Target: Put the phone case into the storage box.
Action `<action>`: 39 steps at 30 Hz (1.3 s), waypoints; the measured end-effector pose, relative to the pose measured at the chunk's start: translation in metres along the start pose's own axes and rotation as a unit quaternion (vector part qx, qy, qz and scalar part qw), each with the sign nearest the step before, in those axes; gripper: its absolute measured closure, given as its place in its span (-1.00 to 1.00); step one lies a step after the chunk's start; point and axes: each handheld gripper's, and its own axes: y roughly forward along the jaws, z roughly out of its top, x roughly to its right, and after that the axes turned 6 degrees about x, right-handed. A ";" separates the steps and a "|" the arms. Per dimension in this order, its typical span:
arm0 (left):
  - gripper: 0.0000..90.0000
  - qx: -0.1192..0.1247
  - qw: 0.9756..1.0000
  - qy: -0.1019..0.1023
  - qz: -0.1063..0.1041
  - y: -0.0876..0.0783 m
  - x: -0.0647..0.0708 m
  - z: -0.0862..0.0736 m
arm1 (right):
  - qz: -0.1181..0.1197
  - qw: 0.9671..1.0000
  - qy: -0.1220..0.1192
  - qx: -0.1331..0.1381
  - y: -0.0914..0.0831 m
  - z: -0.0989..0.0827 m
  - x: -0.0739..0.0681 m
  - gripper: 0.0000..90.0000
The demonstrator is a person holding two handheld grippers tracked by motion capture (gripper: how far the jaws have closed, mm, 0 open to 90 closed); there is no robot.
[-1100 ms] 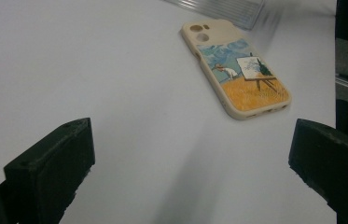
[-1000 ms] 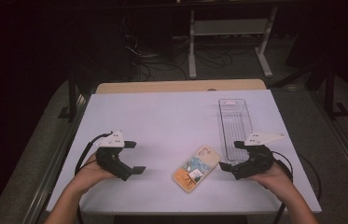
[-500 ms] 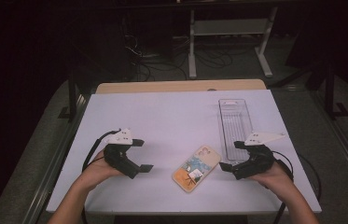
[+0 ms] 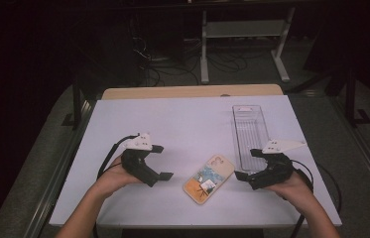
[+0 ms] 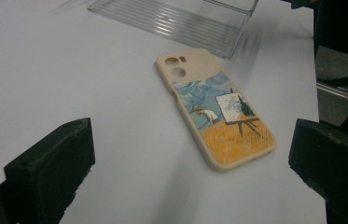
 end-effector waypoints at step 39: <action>-0.68 -0.017 0.999 0.030 -0.041 0.075 0.033 0.019 | -0.003 1.000 -0.002 -0.002 0.000 0.000 -0.001 -0.98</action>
